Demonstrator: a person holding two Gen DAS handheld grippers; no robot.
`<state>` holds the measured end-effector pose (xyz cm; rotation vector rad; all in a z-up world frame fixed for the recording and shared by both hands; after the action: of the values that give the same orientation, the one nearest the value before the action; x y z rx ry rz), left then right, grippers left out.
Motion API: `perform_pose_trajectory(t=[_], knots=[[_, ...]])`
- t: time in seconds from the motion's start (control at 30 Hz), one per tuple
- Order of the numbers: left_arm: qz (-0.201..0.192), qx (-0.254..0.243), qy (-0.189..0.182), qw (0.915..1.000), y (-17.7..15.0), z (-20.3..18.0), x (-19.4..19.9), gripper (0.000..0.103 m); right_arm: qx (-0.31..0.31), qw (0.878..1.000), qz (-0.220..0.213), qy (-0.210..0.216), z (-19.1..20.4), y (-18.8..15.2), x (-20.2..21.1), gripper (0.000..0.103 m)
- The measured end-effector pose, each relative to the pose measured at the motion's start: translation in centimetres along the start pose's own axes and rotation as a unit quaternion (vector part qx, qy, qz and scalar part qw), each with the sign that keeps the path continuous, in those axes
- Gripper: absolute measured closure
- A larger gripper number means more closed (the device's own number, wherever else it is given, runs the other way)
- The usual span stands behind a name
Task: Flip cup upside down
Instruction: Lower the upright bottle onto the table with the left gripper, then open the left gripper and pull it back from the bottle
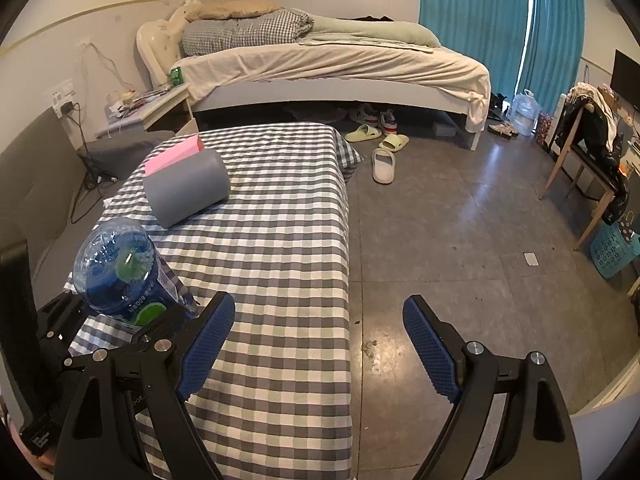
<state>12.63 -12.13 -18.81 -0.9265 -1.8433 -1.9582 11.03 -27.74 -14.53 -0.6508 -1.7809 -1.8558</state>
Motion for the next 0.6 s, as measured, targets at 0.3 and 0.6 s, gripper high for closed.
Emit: perform_pose_trajectory(t=[0.3, 0.6], knots=[[-0.004, -0.007, -0.008, 0.9999, -1.2, -0.1, 4.2, 0.023, -0.012, 0.999, -0.034, 0.015, 0.5, -0.8, 2.2, 0.017], [-0.081, 0.048, 0.024, 0.9953, 0.0, 3.3, 10.8, 0.012, 0.019, 0.995, -0.099, 0.008, 3.3, -1.7, 7.8, 0.017]])
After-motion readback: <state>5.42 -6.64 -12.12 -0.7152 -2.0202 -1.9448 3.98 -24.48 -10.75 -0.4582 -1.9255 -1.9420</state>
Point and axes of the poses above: each gripper's, at about its wrist camera, not at the fingertips, and x roughly against the way its jaws point, z to its left, y to its top, the point moved 7 cm from there along -x, roughly the way its jaws point, and after that the axes turned 9 degrees about -z, right-handed, at the moved point
